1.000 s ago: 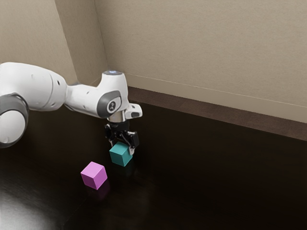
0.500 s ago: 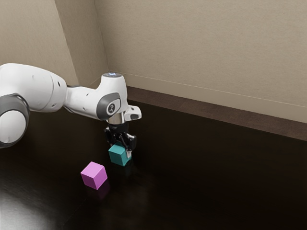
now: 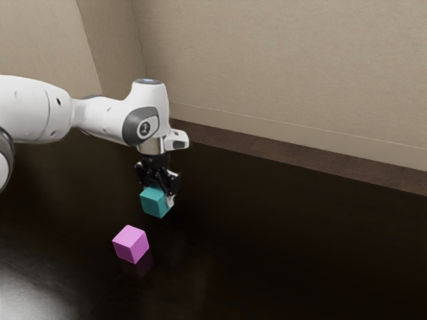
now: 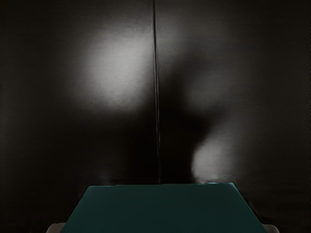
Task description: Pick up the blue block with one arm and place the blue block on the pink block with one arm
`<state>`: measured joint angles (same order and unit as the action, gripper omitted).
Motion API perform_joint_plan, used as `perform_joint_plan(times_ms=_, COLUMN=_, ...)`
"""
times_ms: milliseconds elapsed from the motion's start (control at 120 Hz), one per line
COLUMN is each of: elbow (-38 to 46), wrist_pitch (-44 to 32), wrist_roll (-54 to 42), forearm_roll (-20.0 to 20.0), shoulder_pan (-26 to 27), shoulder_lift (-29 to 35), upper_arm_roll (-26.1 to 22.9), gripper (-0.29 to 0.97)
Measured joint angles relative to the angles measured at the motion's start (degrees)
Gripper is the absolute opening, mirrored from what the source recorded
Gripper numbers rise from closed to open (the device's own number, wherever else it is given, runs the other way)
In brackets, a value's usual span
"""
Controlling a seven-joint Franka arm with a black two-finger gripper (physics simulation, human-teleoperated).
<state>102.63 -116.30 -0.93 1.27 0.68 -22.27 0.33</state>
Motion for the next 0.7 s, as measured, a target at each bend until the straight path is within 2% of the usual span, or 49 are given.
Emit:
perform_joint_plan(times_ms=342, elbow=14.0, wrist_pitch=1.8, wrist_roll=0.7, forearm_roll=0.1, shoulder_pan=0.1, shoulder_lift=12.5, upper_arm_roll=0.0, gripper=0.33)
perform_joint_plan(times_ms=700, elbow=24.3, wrist_pitch=-0.2, wrist_roll=1.3, forearm_roll=0.2, shoulder_pan=-0.4, shoulder_lift=20.6, upper_arm_roll=-0.3, gripper=0.33)
